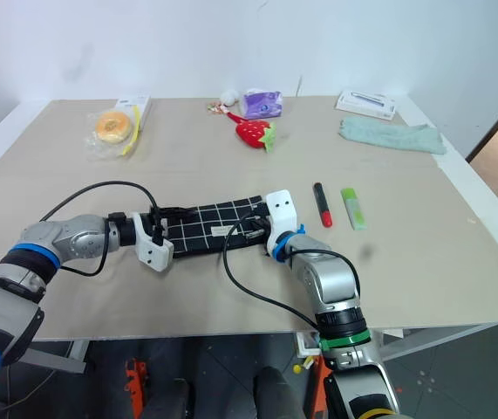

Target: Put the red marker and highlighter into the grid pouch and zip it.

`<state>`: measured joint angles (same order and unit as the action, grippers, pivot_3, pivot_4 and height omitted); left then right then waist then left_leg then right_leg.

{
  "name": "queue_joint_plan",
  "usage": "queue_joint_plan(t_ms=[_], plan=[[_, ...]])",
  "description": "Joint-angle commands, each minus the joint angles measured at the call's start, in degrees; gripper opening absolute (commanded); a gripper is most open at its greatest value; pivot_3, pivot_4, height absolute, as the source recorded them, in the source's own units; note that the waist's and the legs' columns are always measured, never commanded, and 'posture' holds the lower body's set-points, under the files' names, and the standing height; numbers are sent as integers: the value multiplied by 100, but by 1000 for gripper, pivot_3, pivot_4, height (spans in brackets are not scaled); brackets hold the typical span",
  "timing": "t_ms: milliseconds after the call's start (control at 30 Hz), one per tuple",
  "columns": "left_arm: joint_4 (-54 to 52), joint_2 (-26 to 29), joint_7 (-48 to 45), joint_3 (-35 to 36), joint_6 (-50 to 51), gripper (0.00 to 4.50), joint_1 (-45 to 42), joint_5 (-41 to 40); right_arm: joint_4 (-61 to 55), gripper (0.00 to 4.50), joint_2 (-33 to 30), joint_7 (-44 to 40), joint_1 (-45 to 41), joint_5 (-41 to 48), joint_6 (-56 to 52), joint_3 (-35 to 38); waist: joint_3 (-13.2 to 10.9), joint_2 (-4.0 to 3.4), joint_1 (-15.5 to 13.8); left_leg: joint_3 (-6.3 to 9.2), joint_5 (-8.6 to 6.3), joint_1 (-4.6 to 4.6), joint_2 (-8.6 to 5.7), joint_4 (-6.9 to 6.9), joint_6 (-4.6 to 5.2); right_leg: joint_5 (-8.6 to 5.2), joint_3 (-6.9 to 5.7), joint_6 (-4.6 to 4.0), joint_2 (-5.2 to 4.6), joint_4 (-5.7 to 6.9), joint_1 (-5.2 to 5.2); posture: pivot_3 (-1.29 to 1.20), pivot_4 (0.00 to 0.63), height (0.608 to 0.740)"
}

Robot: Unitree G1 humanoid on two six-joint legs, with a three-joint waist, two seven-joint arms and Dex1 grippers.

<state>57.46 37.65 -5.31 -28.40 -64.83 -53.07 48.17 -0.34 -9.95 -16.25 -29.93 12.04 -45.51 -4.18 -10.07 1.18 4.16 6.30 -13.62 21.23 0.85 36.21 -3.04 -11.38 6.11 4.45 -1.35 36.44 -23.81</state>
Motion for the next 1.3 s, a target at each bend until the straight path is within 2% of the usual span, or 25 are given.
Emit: queue_joint_plan(t_ms=[33,100,133,200,233,267,533,633,767,800,867,933,967,1067,1300], plan=[[216,-29,-256,-116,-210,2435,-133,-211,-55,0,32,38,49,-13,-27,31,0,0,2,0,0,2,0,0,0,0,0,0,0,0,-1,0,150,740],[263,-50,-311,-116,-242,1551,-155,-296,-48,0,34,40,51,-10,-13,38,0,0,4,0,0,9,0,-1,0,0,1,0,1,0,-10,0,150,740],[275,-69,-341,-112,-258,1505,-172,-347,-45,0,33,39,52,-10,-7,40,0,0,5,0,0,13,1,-1,0,0,1,0,1,0,-14,0,150,740],[273,-121,-404,-99,-282,714,-201,-444,-38,0,30,37,51,-9,5,44,0,0,5,0,0,19,1,-2,0,0,0,0,1,0,-18,0,150,740],[268,-146,-432,-98,-280,521,-211,-479,-34,0,28,36,50,-9,10,48,0,0,1,0,0,19,0,-2,0,0,1,0,0,0,-18,0,150,740],[260,-164,-463,-111,-277,58,-221,-500,-31,0,26,36,48,-10,15,53,0,0,-1,0,0,19,-1,-2,0,0,1,0,0,0,-17,0,150,740],[235,-281,-781,-120,-210,58,-236,-722,-426,0,-56,-66,224,76,254,174,-1,0,-10,1,0,23,-3,-2,0,-2,0,2,-3,-3,-17,0,150,740],[191,-316,-990,-102,-161,58,-192,-882,-1291,0,-354,-357,476,459,252,622,-3,-4,-54,2,-1,31,-9,-5,-1,-10,0,10,-10,-7,-19,0,150,740],[94,-347,-1214,-59,-97,58,-151,-1088,-2229,0,-887,-669,689,1293,-582,1416,-4,-6,-110,2,-3,46,-16,-5,-4,-13,1,16,-18,-18,-22,0,150,740],[76,-348,-1233,-56,-84,0,-145,-1109,-2391,504,-993,-764,712,1589,-876,1598,-4,-5,-128,2,-3,49,-17,-5,-5,-13,1,17,-19,-24,-23,0,150,740],[43,-360,-1246,-51,-47,0,-133,-1127,-2654,822,-1177,-784,702,1966,-1362,1939,-4,-6,-133,3,-7,46,-12,-5,1,-14,-1,17,-15,-25,-22,0,150,740],[8,-375,-1255,-41,1,0,-118,-1139,-2777,1610,-1334,-720,688,2193,-1820,2091,-5,-8,-136,3,-7,46,-11,-12,2,-15,-2,15,-14,-23,-25,0,150,740],[-10,-391,-1299,-43,41,0,-103,-1162,-2843,2203,-1475,-713,727,2288,-2163,2068,-5,-8,-137,4,-7,46,-11,-12,2,-15,-2,14,-14,-23,-24,0,150,740],[-105,-413,-1412,-52,103,0,-38,-1234,-2875,3504,-1541,-446,811,2336,-2833,1919,-5,-6,-138,3,-7,46,-12,-10,1,-15,-1,14,-16,-24,-22,0,150,740],[-257,-405,-1476,-63,166,0,29,-1253,-2868,3504,-1773,-250,1000,1823,-2546,927,-5,-8,-140,2,-7,46,-13,-10,1,-16,1,14,-16,-24,-24,0,150,740]])
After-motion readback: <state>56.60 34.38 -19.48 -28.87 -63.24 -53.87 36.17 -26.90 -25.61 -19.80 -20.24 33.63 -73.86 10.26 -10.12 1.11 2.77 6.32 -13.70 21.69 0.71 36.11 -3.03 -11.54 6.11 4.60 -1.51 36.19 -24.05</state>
